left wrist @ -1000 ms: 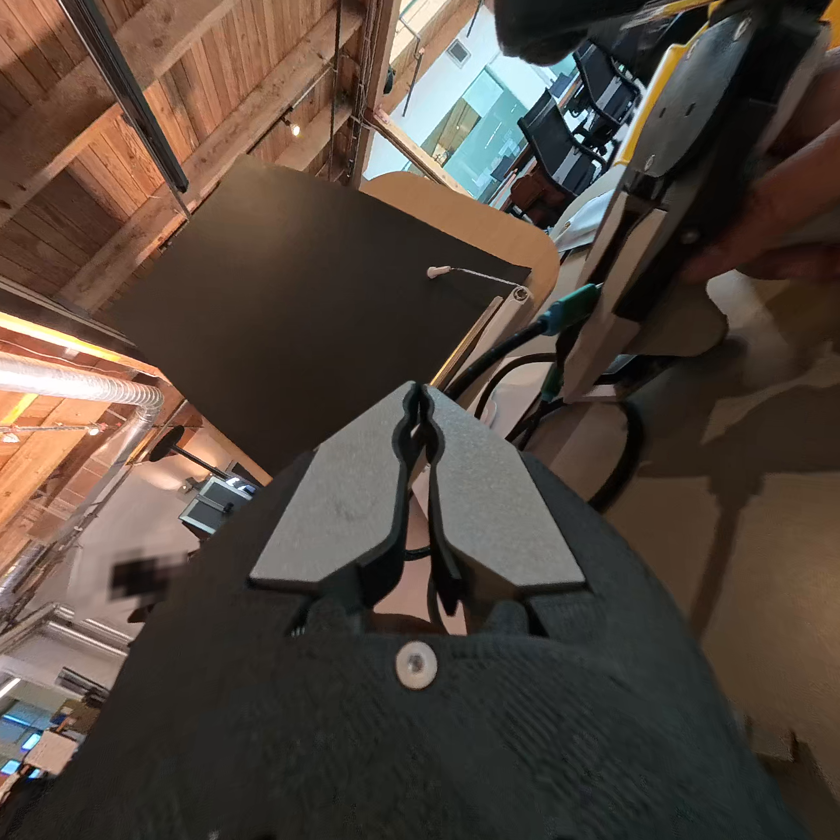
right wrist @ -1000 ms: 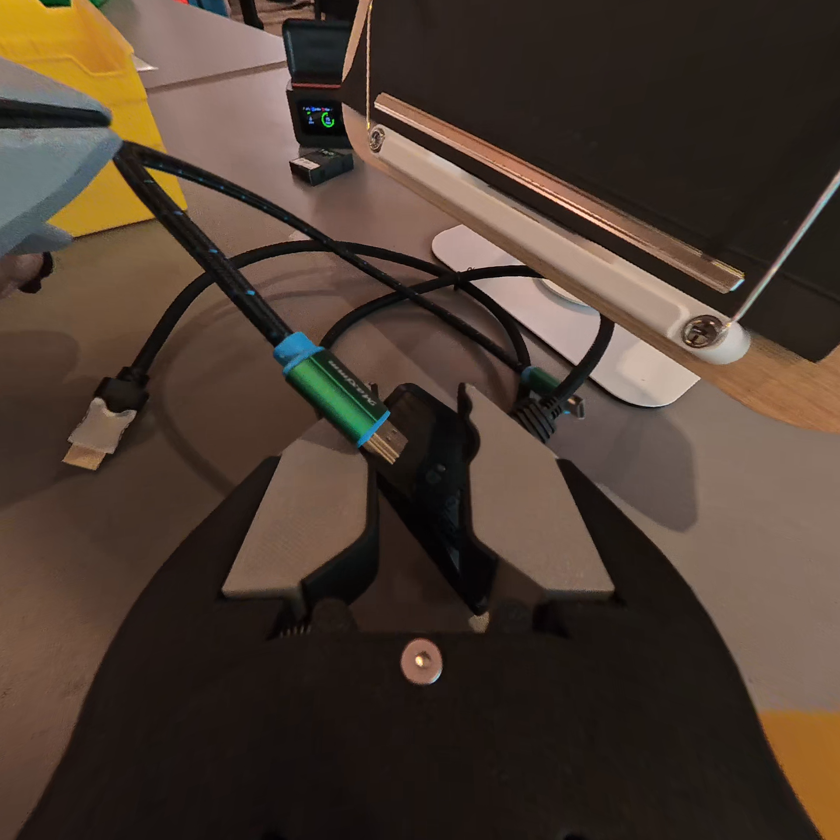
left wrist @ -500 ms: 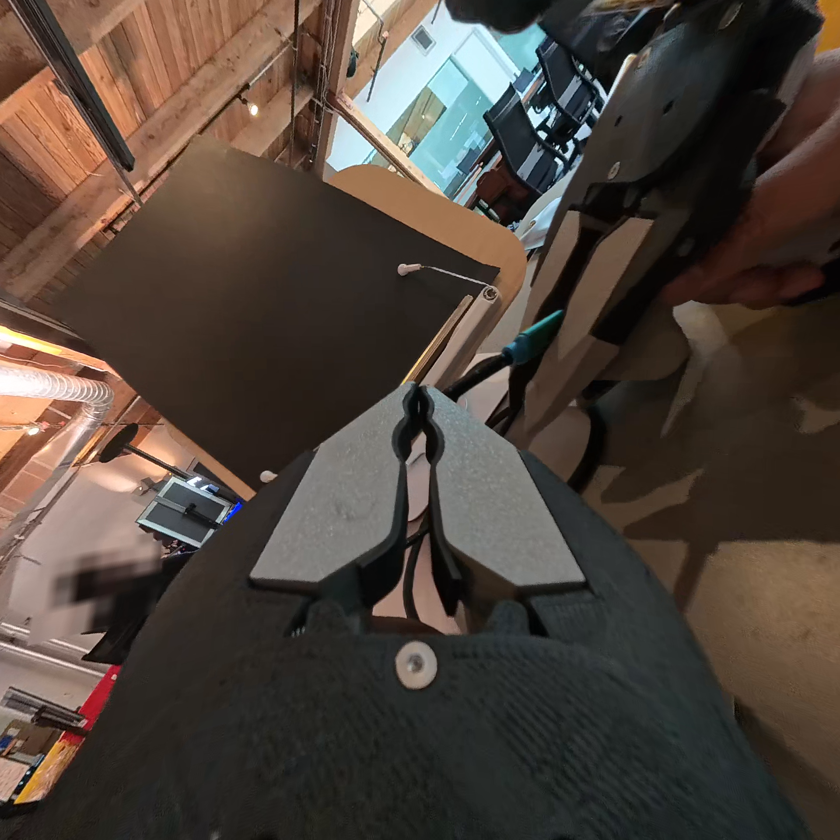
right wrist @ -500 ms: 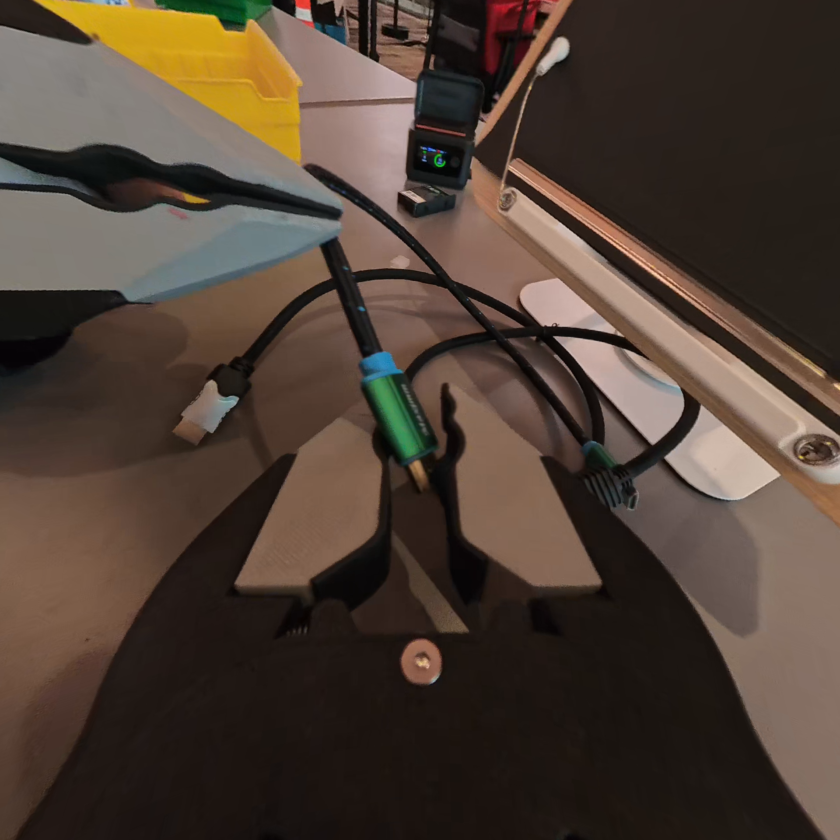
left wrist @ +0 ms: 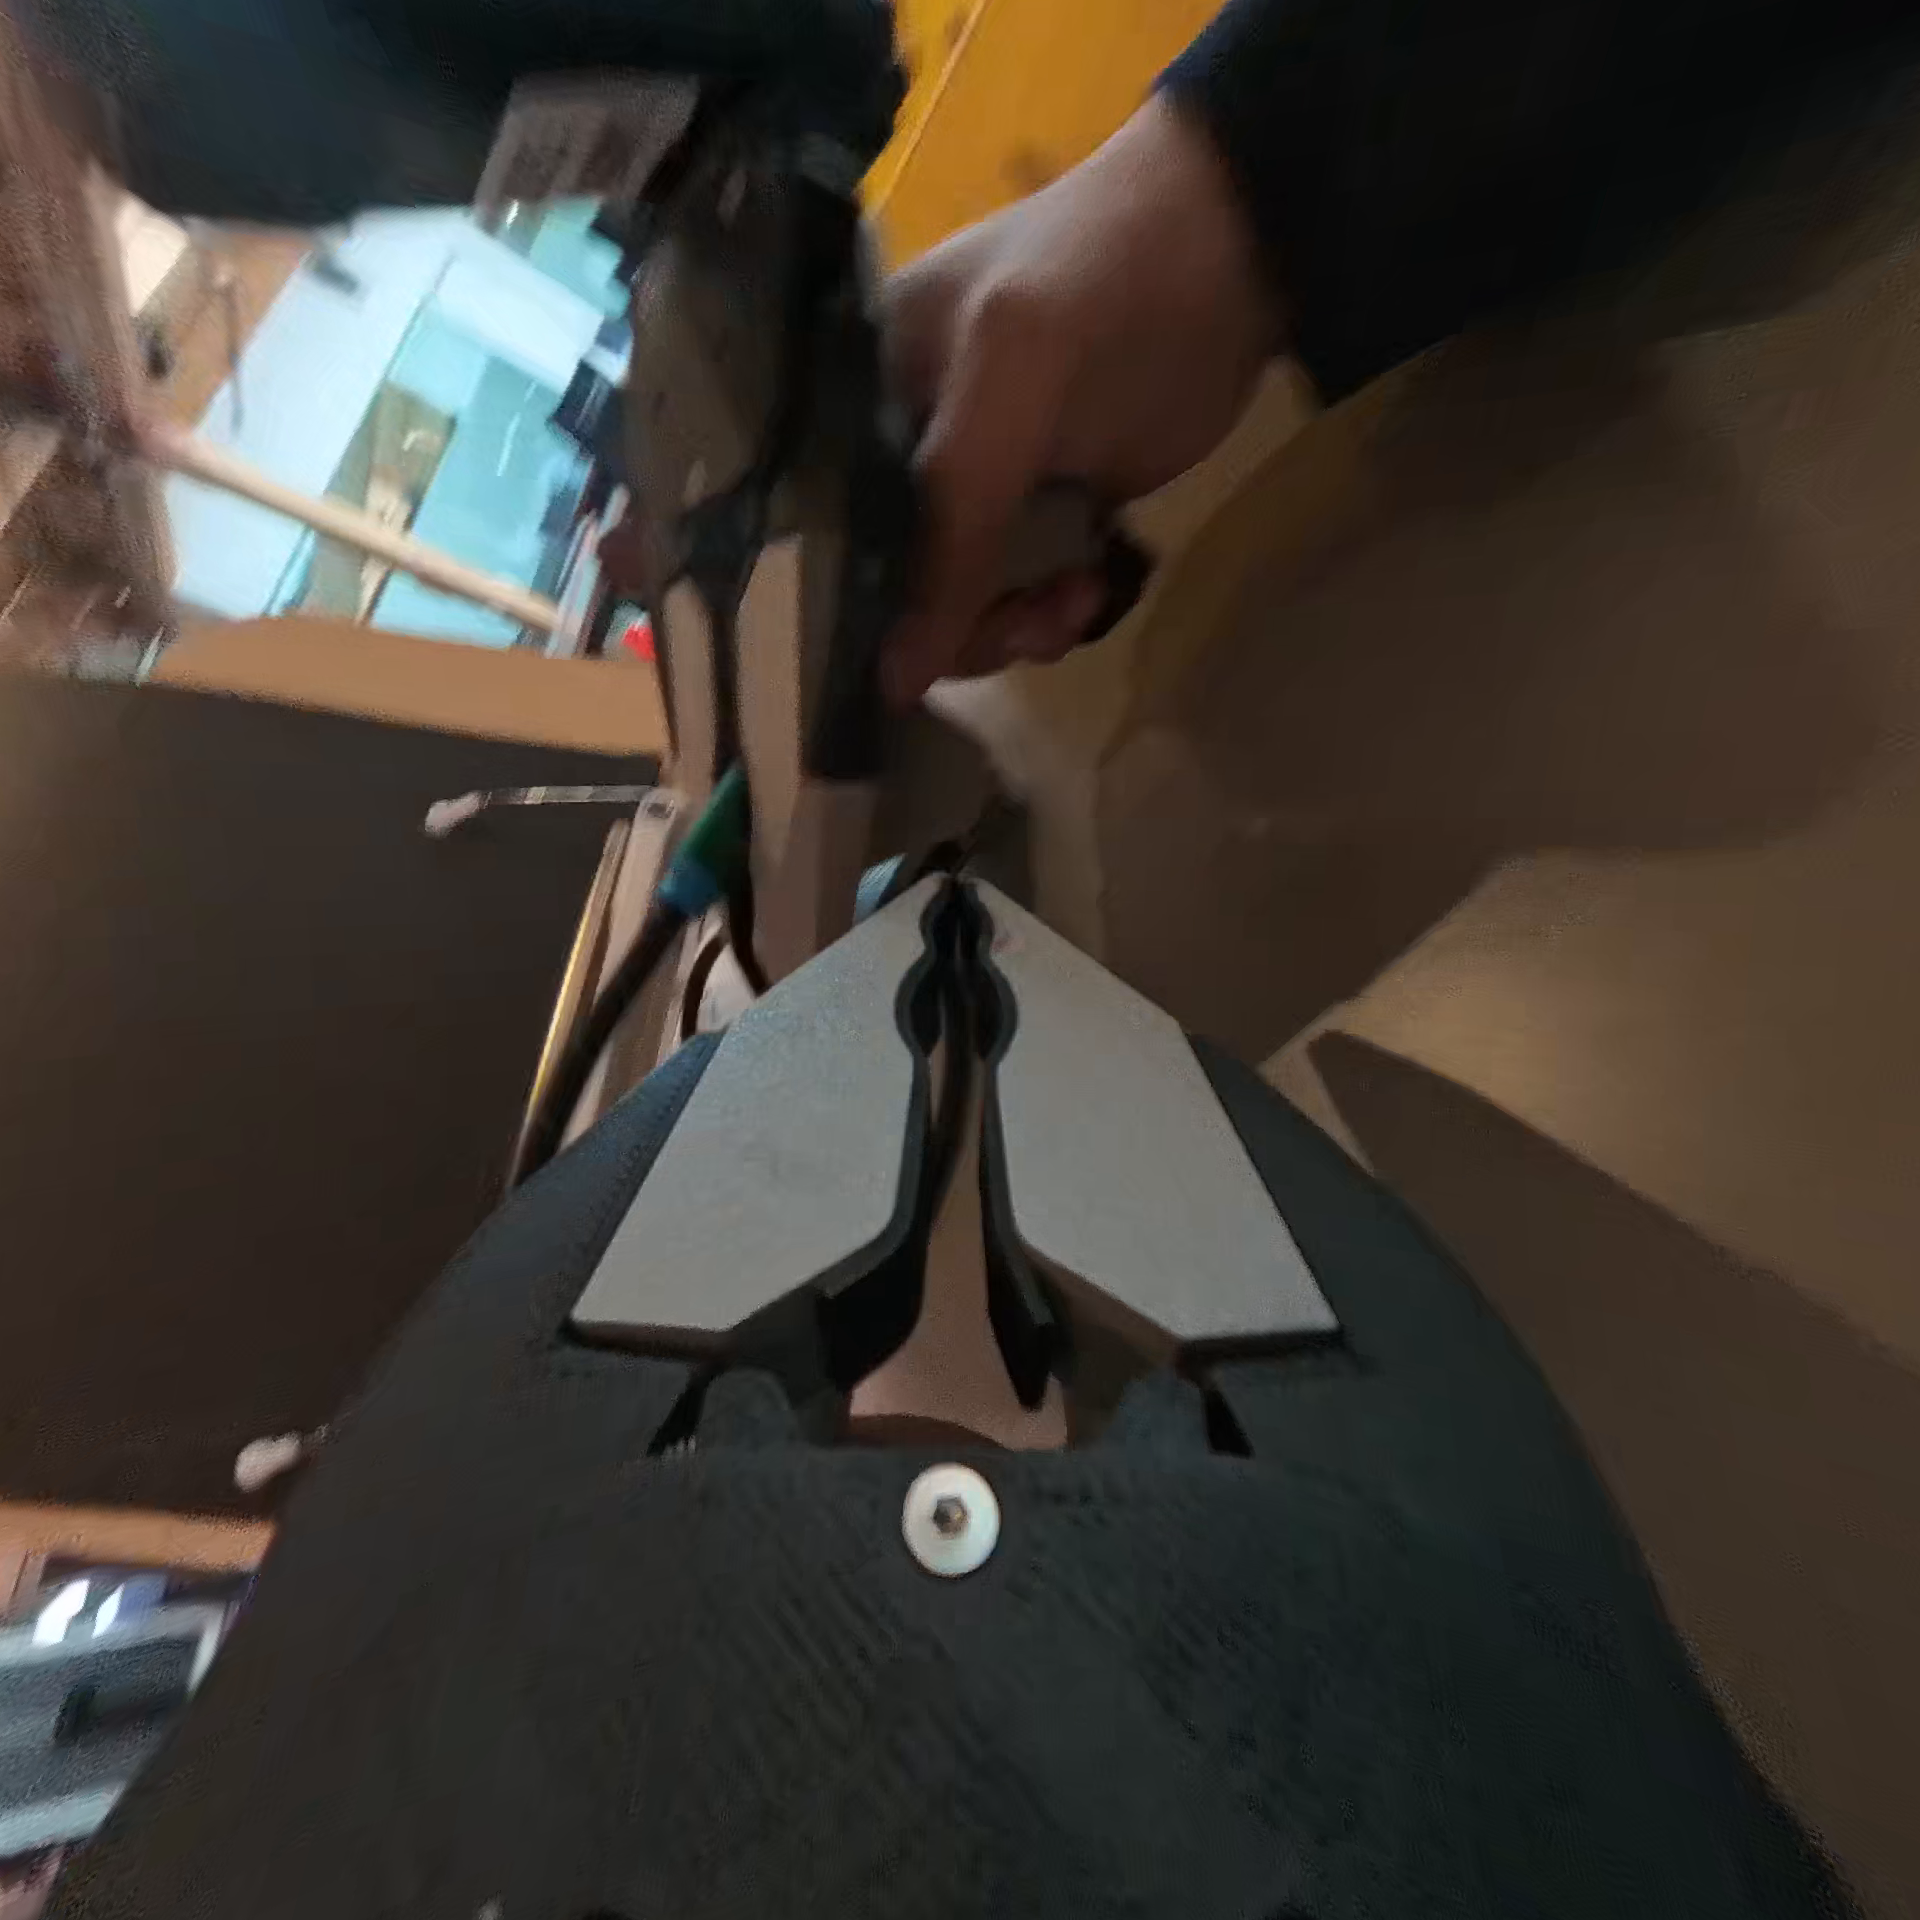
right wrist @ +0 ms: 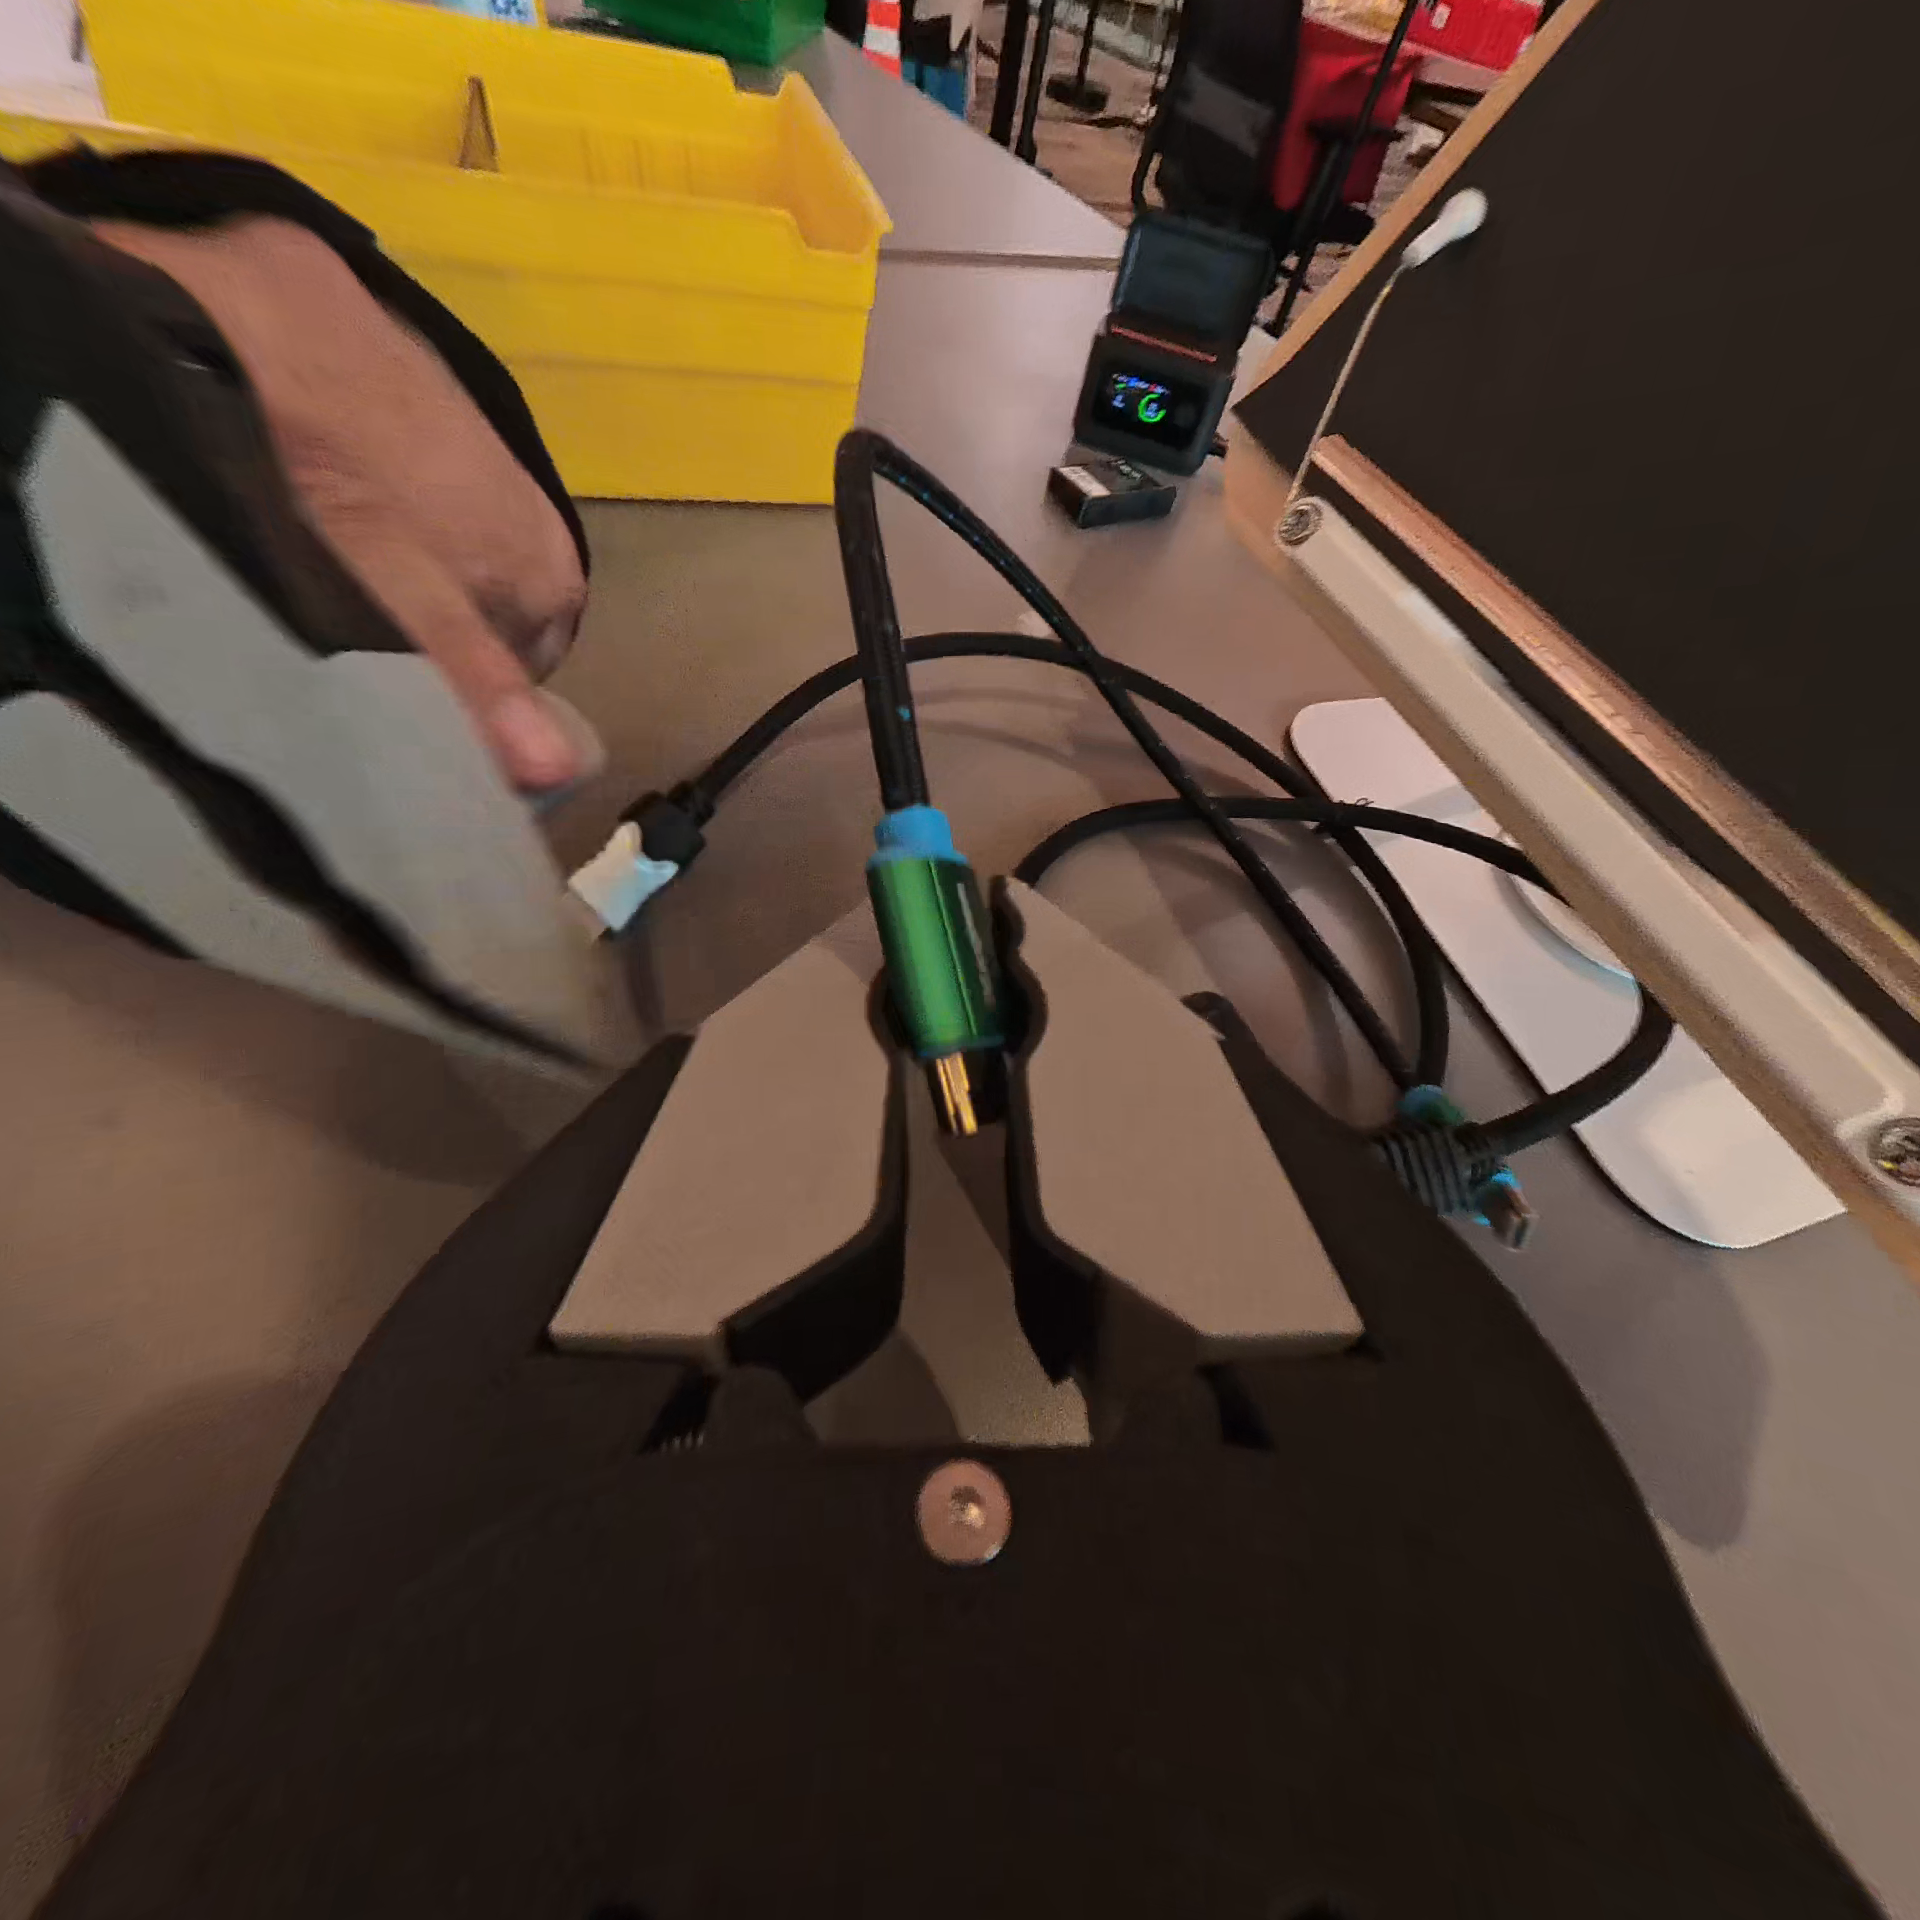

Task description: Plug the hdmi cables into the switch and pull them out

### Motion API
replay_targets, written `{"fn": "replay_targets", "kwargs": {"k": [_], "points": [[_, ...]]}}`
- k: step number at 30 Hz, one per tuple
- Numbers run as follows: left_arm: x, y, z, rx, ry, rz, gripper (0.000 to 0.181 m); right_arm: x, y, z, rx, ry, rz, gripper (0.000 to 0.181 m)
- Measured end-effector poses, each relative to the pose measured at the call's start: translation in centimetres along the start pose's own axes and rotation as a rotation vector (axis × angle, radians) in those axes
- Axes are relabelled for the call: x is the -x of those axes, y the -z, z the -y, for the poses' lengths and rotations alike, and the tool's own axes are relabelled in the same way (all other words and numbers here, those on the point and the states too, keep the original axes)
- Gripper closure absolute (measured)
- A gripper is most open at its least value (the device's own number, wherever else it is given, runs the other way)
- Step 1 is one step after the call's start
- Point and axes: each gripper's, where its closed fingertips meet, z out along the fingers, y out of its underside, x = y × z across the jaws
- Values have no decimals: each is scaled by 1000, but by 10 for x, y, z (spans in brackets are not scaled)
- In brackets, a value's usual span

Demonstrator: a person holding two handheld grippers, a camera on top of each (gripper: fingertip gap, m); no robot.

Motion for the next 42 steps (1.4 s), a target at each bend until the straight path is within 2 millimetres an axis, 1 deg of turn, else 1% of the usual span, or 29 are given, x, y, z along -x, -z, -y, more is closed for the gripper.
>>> {"fn": "replay_targets", "kwargs": {"k": [1, 2, 4, 5, 6, 7, 8, 9, 10, 12, 13, 14, 15, 17, 19, 20, 21, 22, 24, 27, 28, 30, 32, 33, 34, 36, 38, 40, 42], "points": [[-11, 5, 11, -34, -11, -63, 181, 8, 0, -2, 16, 5, 46, 157], [-26, 12, 23, -69, 42, -187, 181, 22, 2, -3, 29, 27, 126, 151], [-48, 31, 48, -182, 202, -422, 181, 59, 15, -2, 10, 39, 355, 172], [-57, 48, 61, -247, 299, -571, 181, 71, 23, -2, 17, 14, 451, 171], [-59, 67, 74, -330, 386, -701, 181, 74, 27, -1, 22, -12, 491, 167], [-49, 79, 84, -413, 437, -721, 181, 69, 28, 4, -7, -31, 466, 157], [-32, 82, 87, -462, 462, -650, 181, 54, 25, 12, -58, -51, 383, 147], [-10, 76, 82, -458, 482, -520, 181, 36, 23, 16, -95, -74, 278, 142], [14, 65, 70, -410, 502, -357, 181, 19, 21, 14, -97, -87, 191, 135], [60, 45, 29, -240, 584, -50, 181, -15, 17, -3, -18, -100, -4, 119], [73, 37, 6, -150, 654, 47, 181, -29, 16, -14, 40, -95, -89, 116], [78, 30, -13, -74, 731, 85, 181, -38, 16, -23, 91, -79, -144, 110], [74, 24, -28, -16, 801, 75, 181, -45, 17, -31, 134, -66, -187, 106], [65, 14, -49, 69, 893, 51, 181, -56, 21, -43, 194, -63, -251, 104], [60, 8, -62, 119, 933, 59, 181, -63, 27, -56, 256, -42, -298, 100], [58, 6, -68, 143, 950, 66, 167, -67, 30, -61, 280, -30, -326, 100], [56, 3, -72, 167, 970, 64, 142, -69, 32, -64, 292, -26, -340, 100], [53, 1, -76, 189, 988, 59, 134, -68, 31, -67, 296, -31, -344, 99], [48, -3, -76, 199, 975, 44, 121, -65, 27, -71, 312, -19, -348, 97], [45, -6, -79, 229, 854, 77, 122, -61, 16, -82, 393, 57, -384, 99], [43, -7, -81, 248, 812, 80, 121, -64, 13, -80, 394, 82, -424, 110], [38, -9, -83, 279, 720, 80, 118, -68, 12, -79, 427, 158, -472, 121], [36, -10, -88, 306, 635, 97, 119, -73, 15, -80, 493, 225, -523, 127], [36, -9, -91, 317, 600, 111, 120, -77, 19, -76, 505, 267, -567, 138], [37, -8, -94, 332, 563, 133, 121, -80, 24, -68, 486, 318, -618, 154], [38, -4, -101, 362, 466, 169, 122, -75, 27, -52, 427, 365, -631, 157], [42, 1, -103, 366, 364, 223, 125, -67, 30, -32, 331, 415, -632, 157], [50, 6, -99, 343, 293, 285, 125, -55, 31, -14, 247, 509, -603, 159], [64, 14, -86, 282, 272, 356, 125, -43, 29, -7, 193, 590, -557, 160]]}}
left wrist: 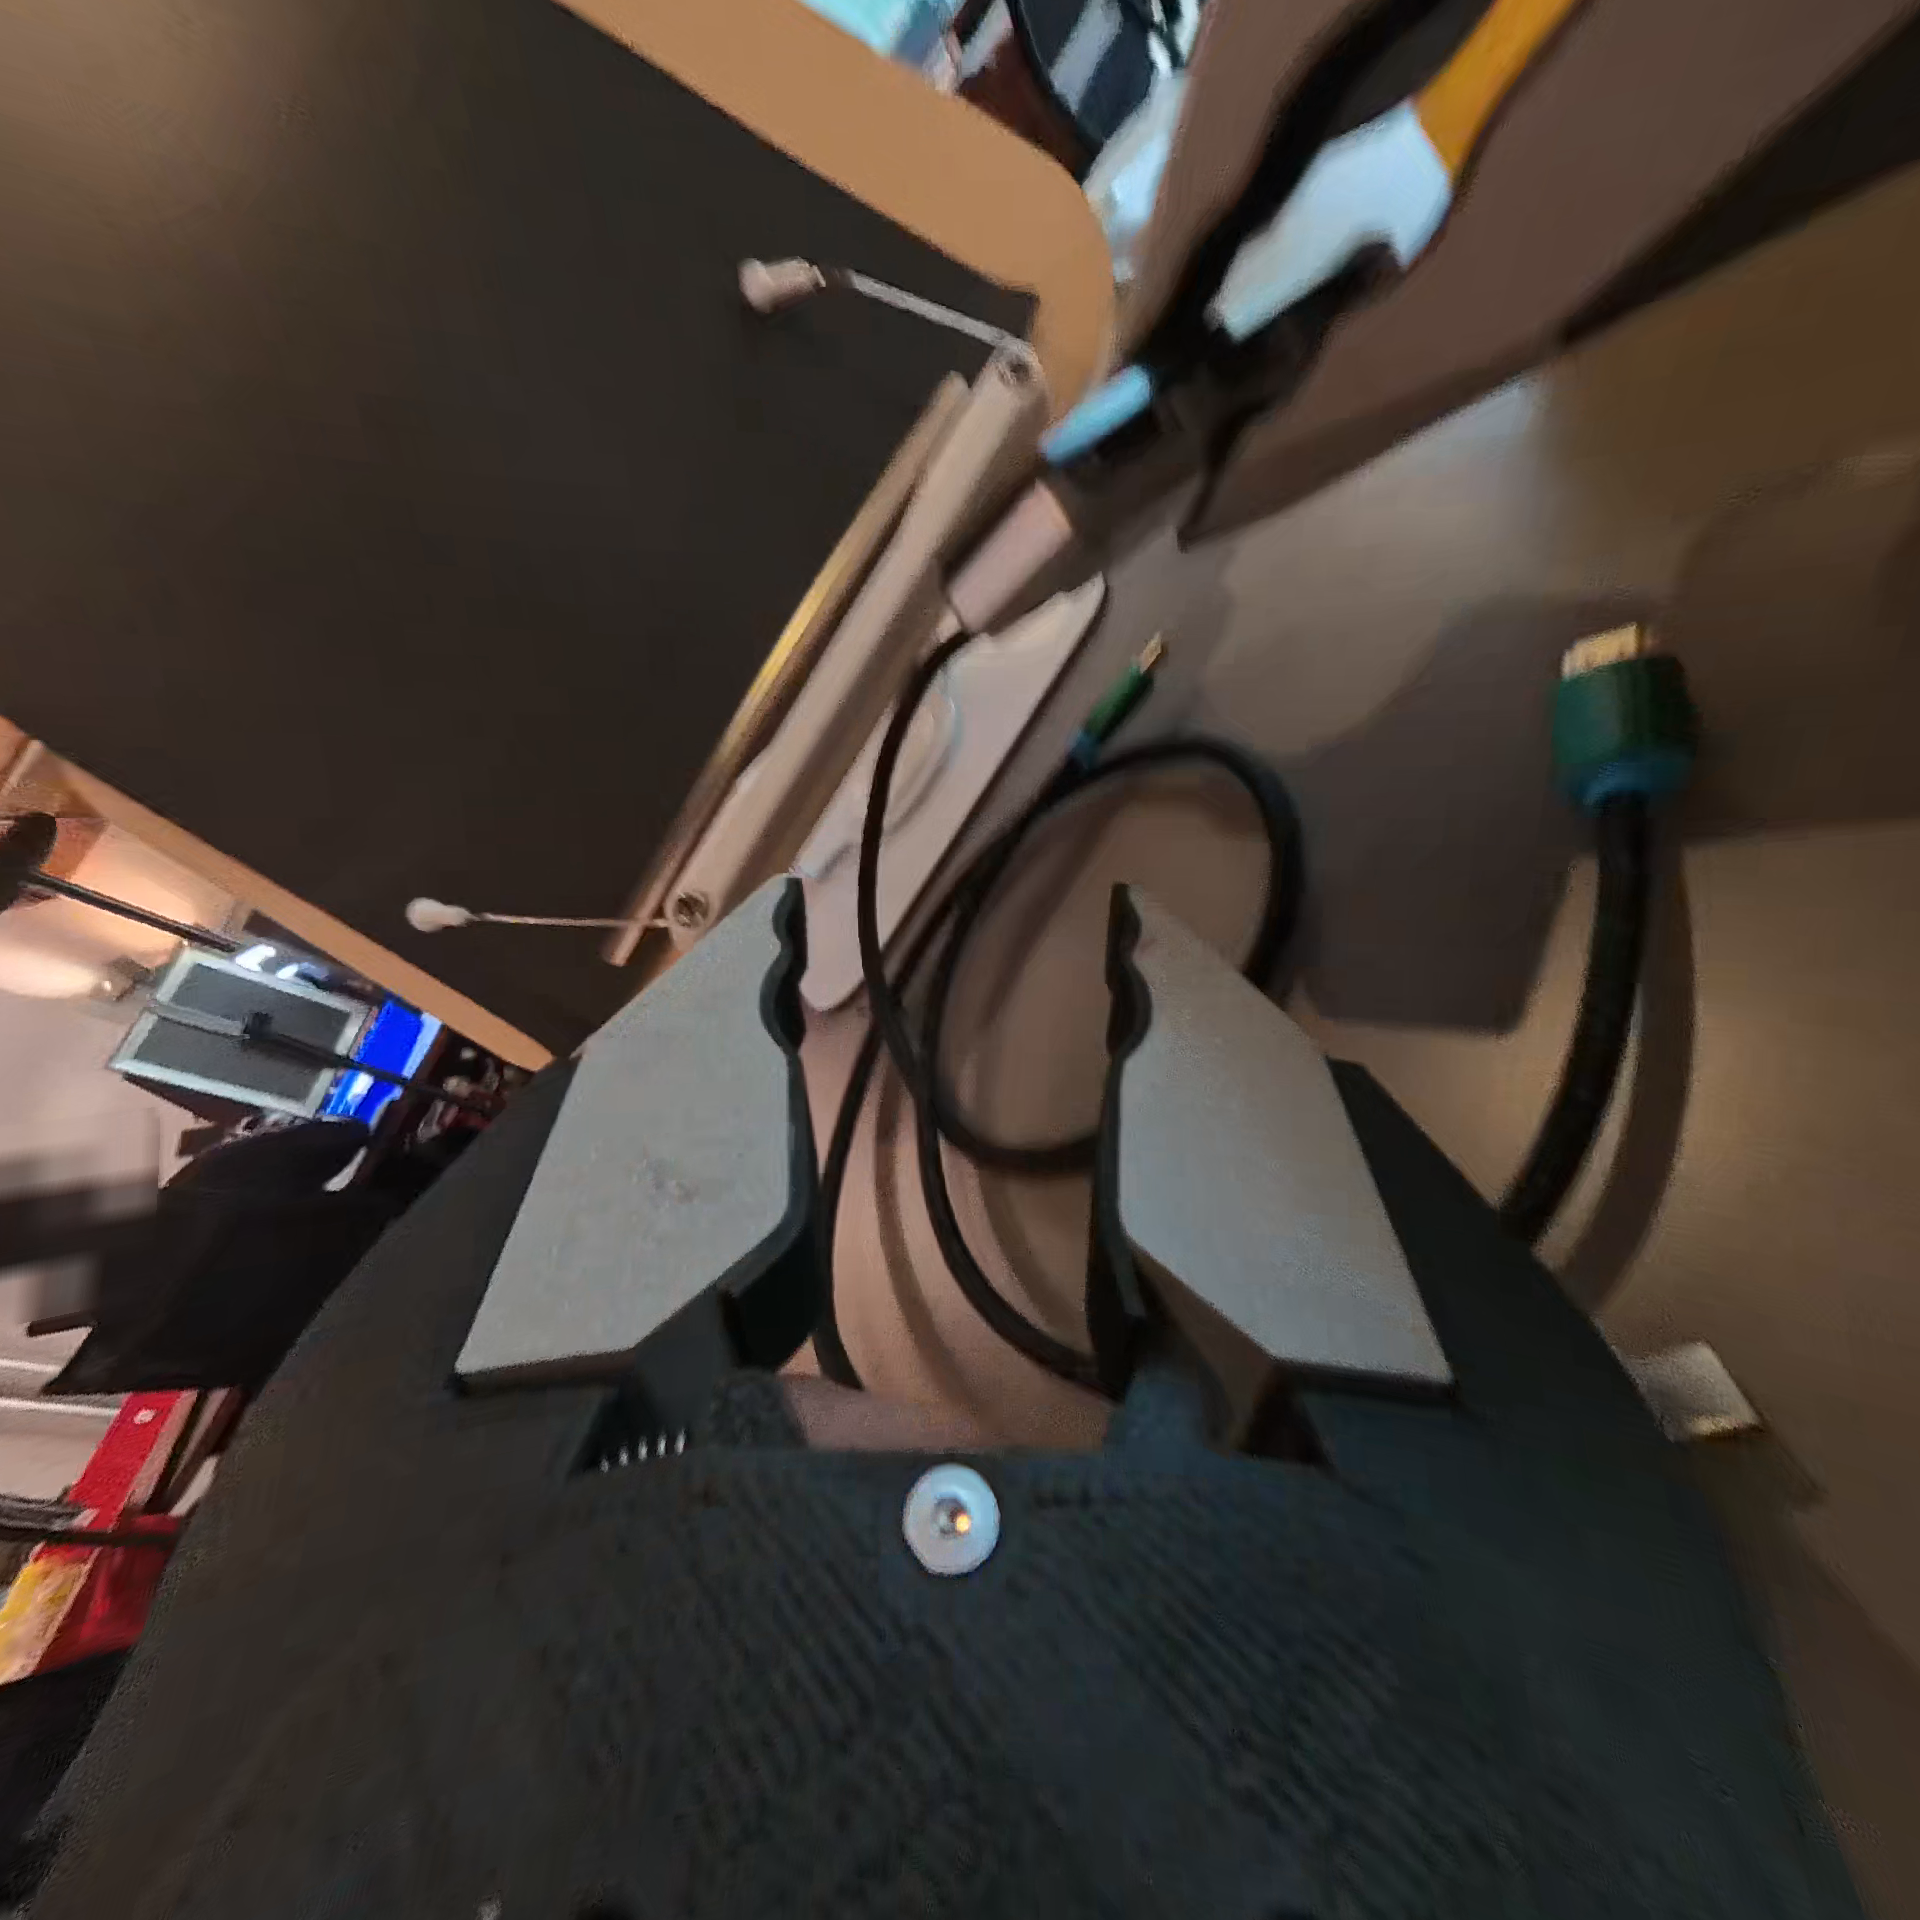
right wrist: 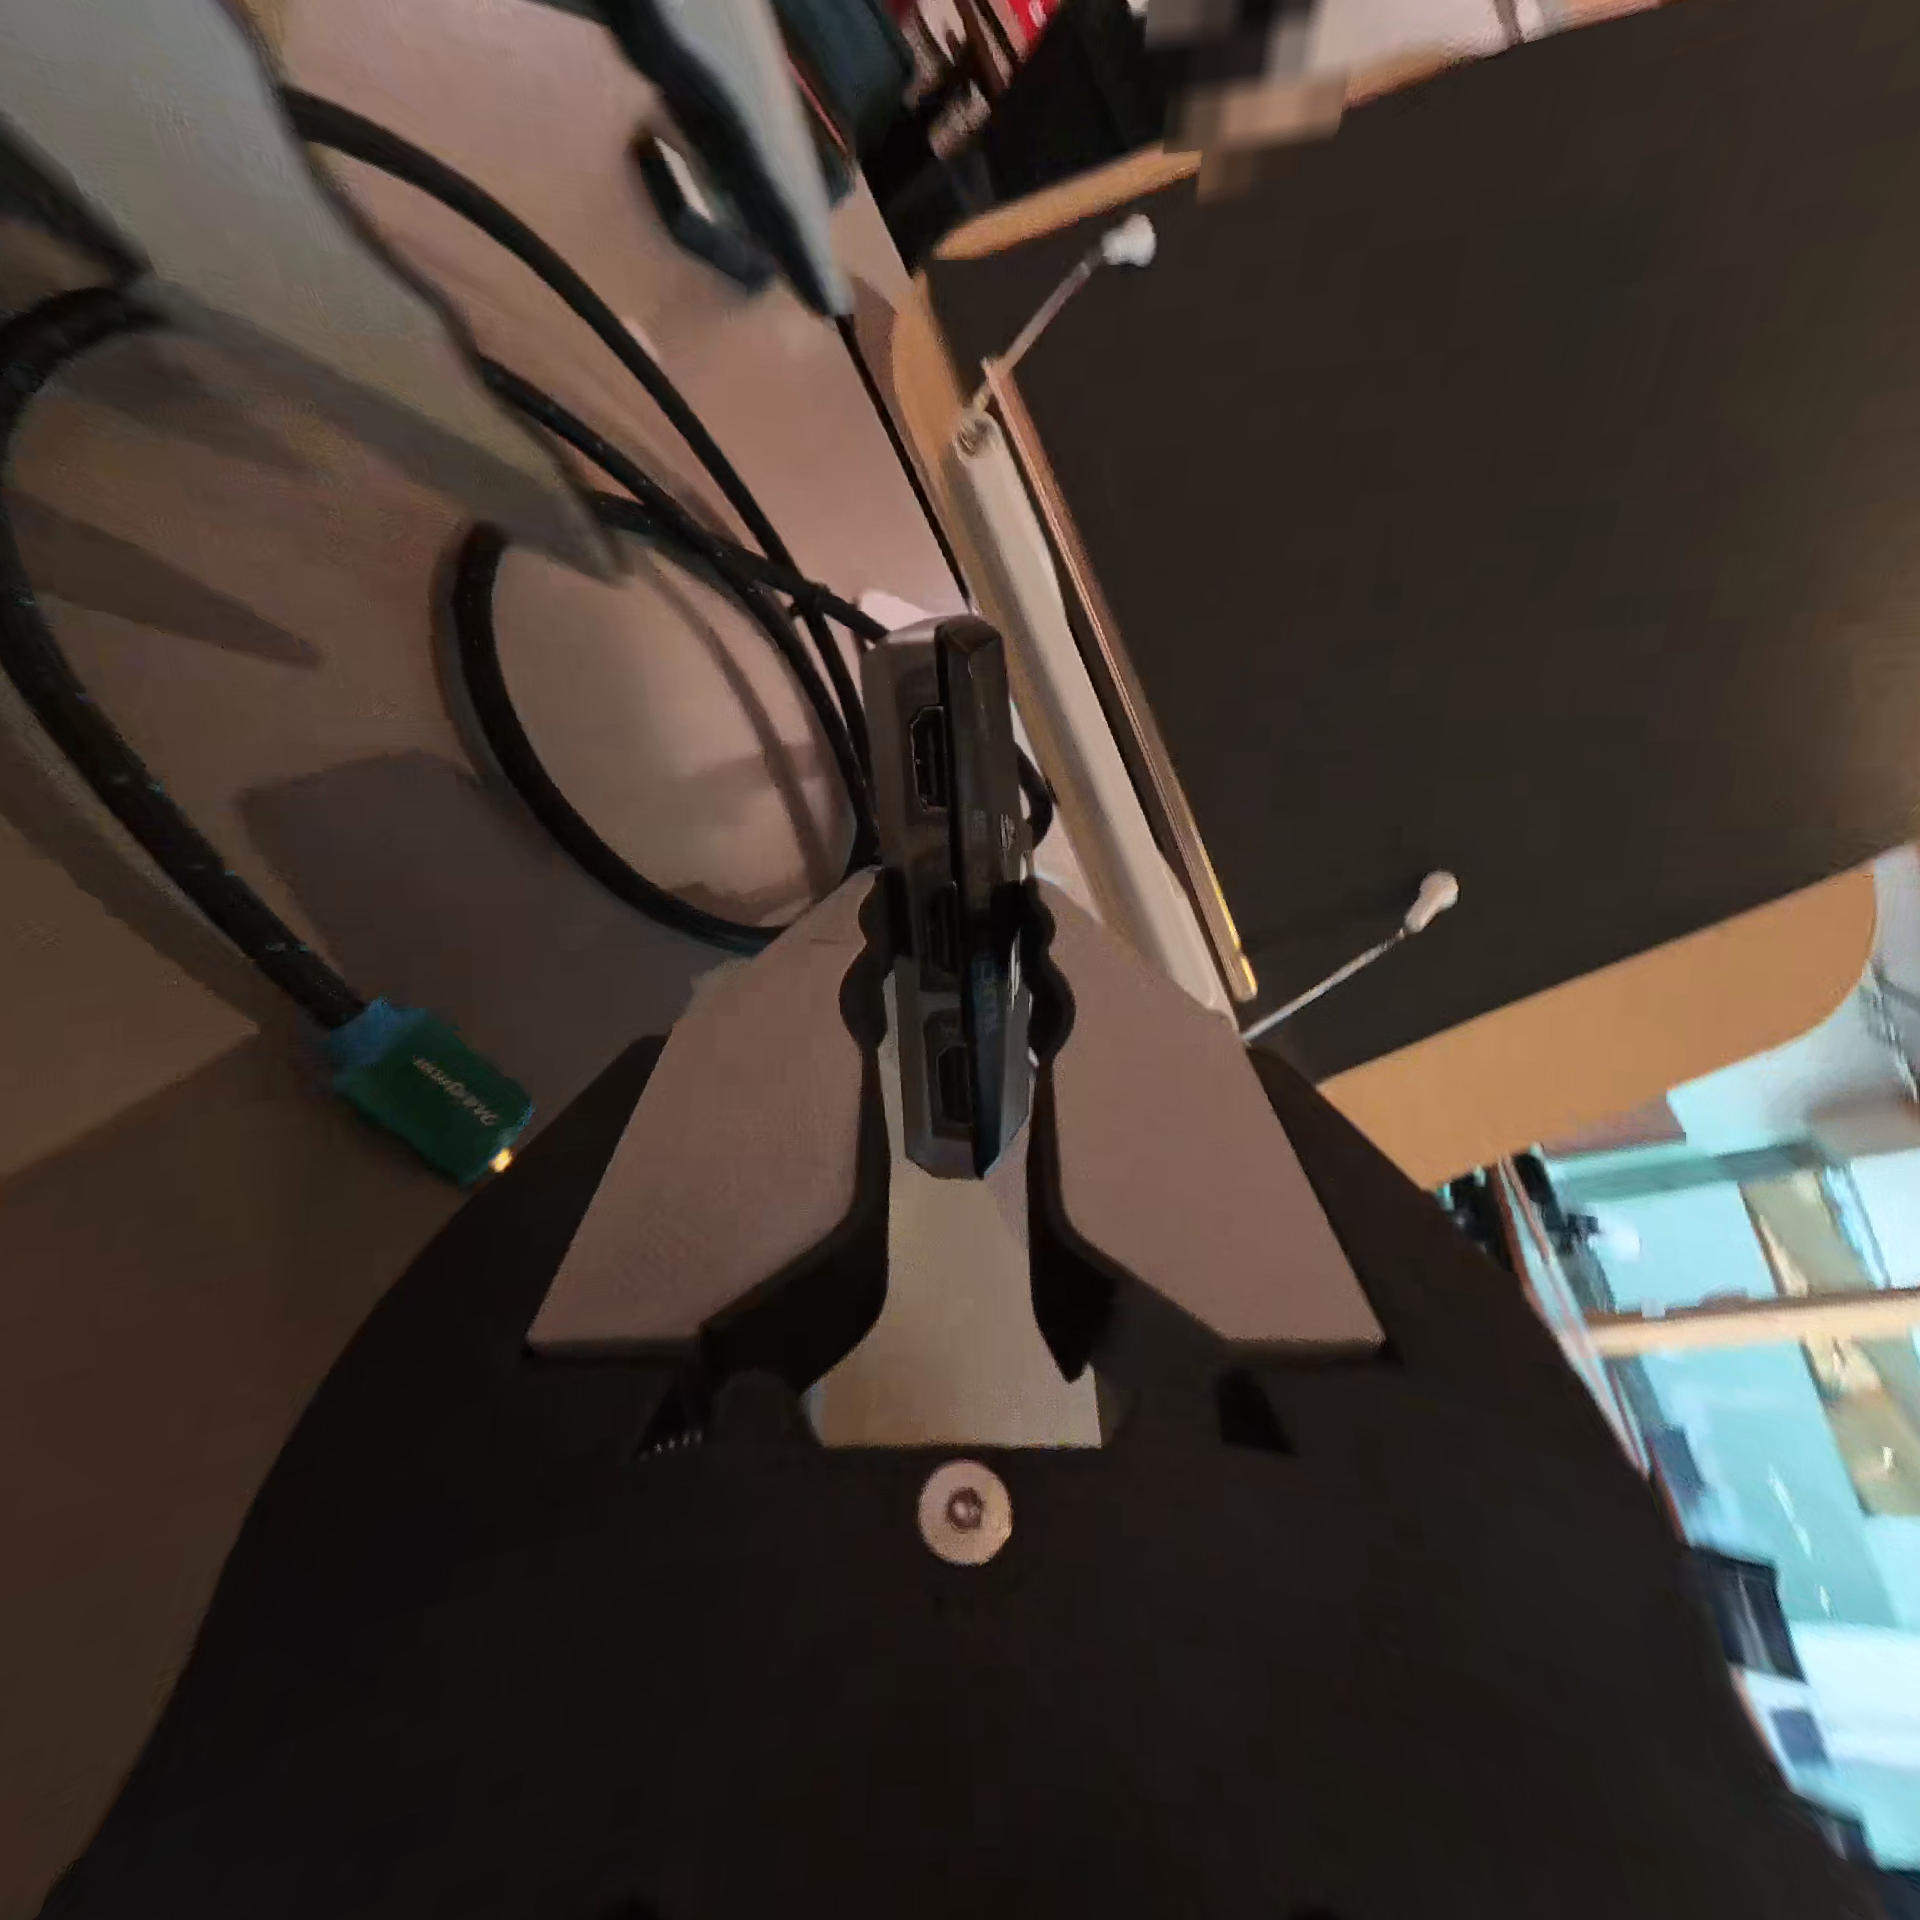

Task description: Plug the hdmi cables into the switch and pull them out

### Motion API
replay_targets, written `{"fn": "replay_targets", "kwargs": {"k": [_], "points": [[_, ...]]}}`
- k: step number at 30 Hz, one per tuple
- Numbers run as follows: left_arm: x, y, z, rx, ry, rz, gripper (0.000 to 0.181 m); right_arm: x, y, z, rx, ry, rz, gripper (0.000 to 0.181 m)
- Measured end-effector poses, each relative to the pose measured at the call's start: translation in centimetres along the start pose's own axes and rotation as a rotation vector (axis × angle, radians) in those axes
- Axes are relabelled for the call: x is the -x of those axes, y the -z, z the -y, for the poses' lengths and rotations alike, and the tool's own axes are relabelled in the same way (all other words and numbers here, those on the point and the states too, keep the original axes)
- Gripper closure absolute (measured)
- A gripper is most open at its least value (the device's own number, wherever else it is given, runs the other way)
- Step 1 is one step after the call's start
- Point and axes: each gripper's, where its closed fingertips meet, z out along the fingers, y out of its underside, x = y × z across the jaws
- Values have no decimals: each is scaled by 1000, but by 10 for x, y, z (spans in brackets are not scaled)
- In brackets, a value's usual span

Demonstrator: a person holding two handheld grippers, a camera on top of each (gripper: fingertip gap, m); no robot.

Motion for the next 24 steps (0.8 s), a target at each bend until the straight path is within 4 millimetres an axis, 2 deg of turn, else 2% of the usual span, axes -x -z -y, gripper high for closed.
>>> {"fn": "replay_targets", "kwargs": {"k": [4, 9, 12, 14, 17, 21, 23, 24], "points": [[-1, 17, 32, -152, -17, -11, 126, 8, 11, 25, -154, 45, 45, 160], [-11, 21, 44, -186, -134, 19, 125, 29, 22, 55, -250, 147, 88, 161], [-17, 21, 41, -175, -193, -9, 129, 38, 22, 57, -230, 227, 85, 161], [-23, 20, 37, -183, -243, -26, 150, 43, 25, 60, -249, 209, 120, 161], [-28, 21, 33, -168, -286, -66, 152, 47, 25, 58, -275, 148, 175, 160], [-10, 22, 36, -163, -265, 13, 155, 26, 25, 55, -290, -24, 143, 154], [7, 24, 32, -154, -244, 72, 155, 15, 26, 52, -313, -116, 131, 141], [20, 25, 30, -145, -228, 130, 156, 12, 26, 48, -314, -167, 136, 140]]}}
